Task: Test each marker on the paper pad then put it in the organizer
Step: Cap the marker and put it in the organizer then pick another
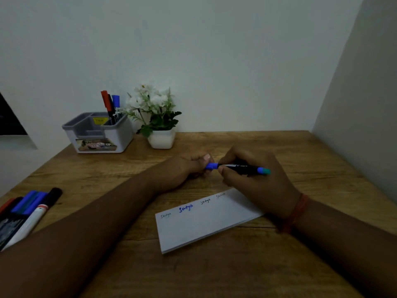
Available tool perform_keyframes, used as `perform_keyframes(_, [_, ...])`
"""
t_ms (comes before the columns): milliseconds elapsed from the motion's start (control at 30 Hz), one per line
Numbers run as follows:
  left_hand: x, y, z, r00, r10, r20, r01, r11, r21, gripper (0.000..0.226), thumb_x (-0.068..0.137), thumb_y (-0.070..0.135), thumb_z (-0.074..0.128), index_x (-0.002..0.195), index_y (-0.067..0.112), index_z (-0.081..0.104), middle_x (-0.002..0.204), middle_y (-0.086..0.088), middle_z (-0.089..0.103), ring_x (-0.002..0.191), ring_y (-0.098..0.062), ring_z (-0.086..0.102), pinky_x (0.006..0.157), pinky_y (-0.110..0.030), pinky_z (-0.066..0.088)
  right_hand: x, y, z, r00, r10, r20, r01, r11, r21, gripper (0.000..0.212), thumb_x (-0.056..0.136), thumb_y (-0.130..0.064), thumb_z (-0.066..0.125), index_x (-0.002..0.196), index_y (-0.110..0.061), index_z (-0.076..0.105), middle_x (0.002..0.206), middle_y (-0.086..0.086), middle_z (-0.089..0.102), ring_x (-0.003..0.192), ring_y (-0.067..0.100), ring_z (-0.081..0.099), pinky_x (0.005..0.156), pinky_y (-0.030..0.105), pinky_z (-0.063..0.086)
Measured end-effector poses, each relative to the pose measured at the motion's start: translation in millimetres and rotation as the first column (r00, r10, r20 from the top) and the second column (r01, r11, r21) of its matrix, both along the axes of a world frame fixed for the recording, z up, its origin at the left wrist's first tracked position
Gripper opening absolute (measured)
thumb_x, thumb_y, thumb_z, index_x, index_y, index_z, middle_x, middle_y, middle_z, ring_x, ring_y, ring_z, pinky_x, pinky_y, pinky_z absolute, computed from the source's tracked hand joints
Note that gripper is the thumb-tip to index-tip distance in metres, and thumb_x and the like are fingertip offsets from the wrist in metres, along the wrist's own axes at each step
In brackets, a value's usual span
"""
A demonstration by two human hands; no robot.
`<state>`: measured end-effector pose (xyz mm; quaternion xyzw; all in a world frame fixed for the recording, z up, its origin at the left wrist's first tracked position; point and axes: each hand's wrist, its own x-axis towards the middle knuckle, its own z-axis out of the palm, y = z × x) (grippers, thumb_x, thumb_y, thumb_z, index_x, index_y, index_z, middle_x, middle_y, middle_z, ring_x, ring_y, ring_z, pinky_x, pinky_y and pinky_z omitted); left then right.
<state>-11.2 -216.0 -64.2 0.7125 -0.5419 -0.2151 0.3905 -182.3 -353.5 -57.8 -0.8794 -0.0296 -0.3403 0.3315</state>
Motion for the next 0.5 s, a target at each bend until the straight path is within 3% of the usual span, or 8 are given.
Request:
perform_keyframes(200, [7, 4, 1, 0.999, 0.047, -0.001, -0.047, 0.997, 0.053, 0.043, 0.095, 0.06, 0.037, 0.087, 0.025, 0.062, 0.085, -0.007, 0.057, 0.08, -0.019, 0.05, 0.085, -0.044, 0.041, -10, 10, 12, 0.997, -0.004, 0.076, 0.025, 0.96, -0.278, 0.012, 0.086, -0.014, 0.064, 0.074, -0.01, 0.064, 0.068, -0.001, 0.06, 0.063, 0.01, 0.053, 0.056, 0.024, 0.041])
perform_keyframes(300, [23, 9, 1, 0.974, 0.177, -0.144, -0.177, 0.984, 0.012, 0.042, 0.093, 0.059, 0.044, 0.087, 0.021, 0.063, 0.089, -0.011, 0.063, 0.091, -0.022, 0.06, 0.099, -0.048, 0.043, -27, 9, 30, 0.985, 0.033, 0.167, 0.039, 0.912, -0.408, 0.011, 0.082, -0.009, 0.063, 0.072, -0.005, 0.064, 0.067, 0.003, 0.059, 0.062, 0.012, 0.052, 0.06, 0.023, 0.039])
perform_keyframes(433, [10, 4, -3, 0.975, 0.186, 0.124, -0.189, 0.982, 0.008, 0.03, 0.103, 0.042, 0.04, 0.093, 0.022, 0.06, 0.075, 0.007, 0.056, 0.065, 0.001, 0.048, 0.068, -0.026, 0.04, -21, 1, 20, 0.99, -0.064, 0.127, 0.102, 0.94, -0.327, 0.007, 0.081, -0.008, 0.065, 0.074, -0.008, 0.063, 0.068, 0.002, 0.06, 0.062, 0.015, 0.055, 0.057, 0.032, 0.042])
perform_keyframes(500, [4, 2, -7, 0.958, 0.185, 0.217, -0.186, 0.982, -0.017, 0.018, 0.102, 0.037, 0.045, 0.095, 0.026, 0.058, 0.081, 0.01, 0.057, 0.068, 0.001, 0.048, 0.066, -0.025, 0.039, -15, -2, 10, 0.99, -0.118, 0.081, 0.134, 0.961, -0.24, 0.007, 0.08, -0.007, 0.066, 0.075, -0.01, 0.062, 0.068, 0.0, 0.061, 0.064, 0.013, 0.056, 0.057, 0.031, 0.043])
